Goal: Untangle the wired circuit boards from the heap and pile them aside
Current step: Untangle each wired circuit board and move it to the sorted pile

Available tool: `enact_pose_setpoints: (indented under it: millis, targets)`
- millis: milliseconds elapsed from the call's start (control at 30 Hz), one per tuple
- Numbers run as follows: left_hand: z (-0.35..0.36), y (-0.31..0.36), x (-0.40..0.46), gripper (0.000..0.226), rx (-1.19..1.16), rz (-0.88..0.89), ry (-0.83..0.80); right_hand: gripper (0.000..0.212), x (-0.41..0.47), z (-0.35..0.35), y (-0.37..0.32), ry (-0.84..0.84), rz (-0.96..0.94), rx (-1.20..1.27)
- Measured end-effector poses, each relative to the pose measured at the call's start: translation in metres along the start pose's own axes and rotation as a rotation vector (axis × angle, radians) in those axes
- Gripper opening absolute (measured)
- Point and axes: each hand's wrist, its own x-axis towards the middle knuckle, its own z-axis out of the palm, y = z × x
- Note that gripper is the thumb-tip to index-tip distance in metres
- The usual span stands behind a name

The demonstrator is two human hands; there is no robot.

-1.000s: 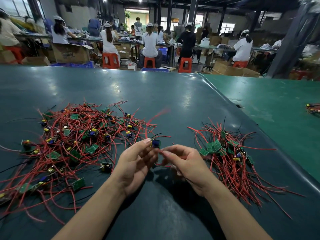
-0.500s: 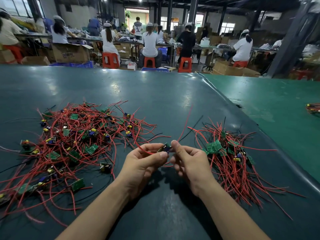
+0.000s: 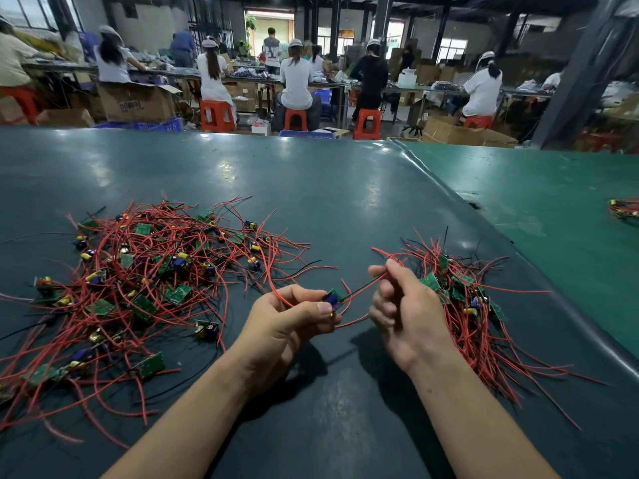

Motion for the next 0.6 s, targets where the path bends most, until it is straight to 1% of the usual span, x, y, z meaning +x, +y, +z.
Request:
enact_pose_setpoints:
  millis: [67, 100, 167, 267, 333, 400, 500, 600]
  targets:
    - [0.000, -0.001, 0.000, 0.027, 0.021, -0.007, -0.030, 0.036, -0.001, 0.001, -0.003, -0.066, 0.165, 0.191]
    - [0.000, -0.001, 0.000, 0.030, 0.025, -0.014, -0.041, 0.039, -0.002, 0.001, -0.004, -0.091, 0.207, 0.225]
    - [-0.001, -0.001, -0.001, 0.021, 0.014, -0.028, -0.059, 0.041, -0.002, 0.001, -0.004, -0.097, 0.197, 0.205]
    - [-0.005, 0.002, -0.002, 0.021, -0.002, -0.033, -0.076, 0.033, 0.000, 0.000, -0.008, -0.073, 0.160, 0.227]
    - [-0.007, 0.002, -0.003, 0.020, -0.001, -0.025, -0.085, 0.033, 0.000, -0.001, -0.010, -0.070, 0.179, 0.281]
    - [-0.006, 0.003, -0.004, 0.020, 0.002, -0.034, -0.100, 0.038, -0.001, -0.003, -0.012, -0.102, 0.223, 0.335]
    - [-0.005, 0.001, -0.004, 0.021, 0.018, -0.040, -0.114, 0.041, -0.003, -0.005, -0.012, -0.174, 0.252, 0.351]
    - [-0.006, 0.002, -0.001, 0.022, -0.009, -0.021, -0.080, 0.040, 0.001, -0.006, -0.011, -0.099, 0.209, 0.358]
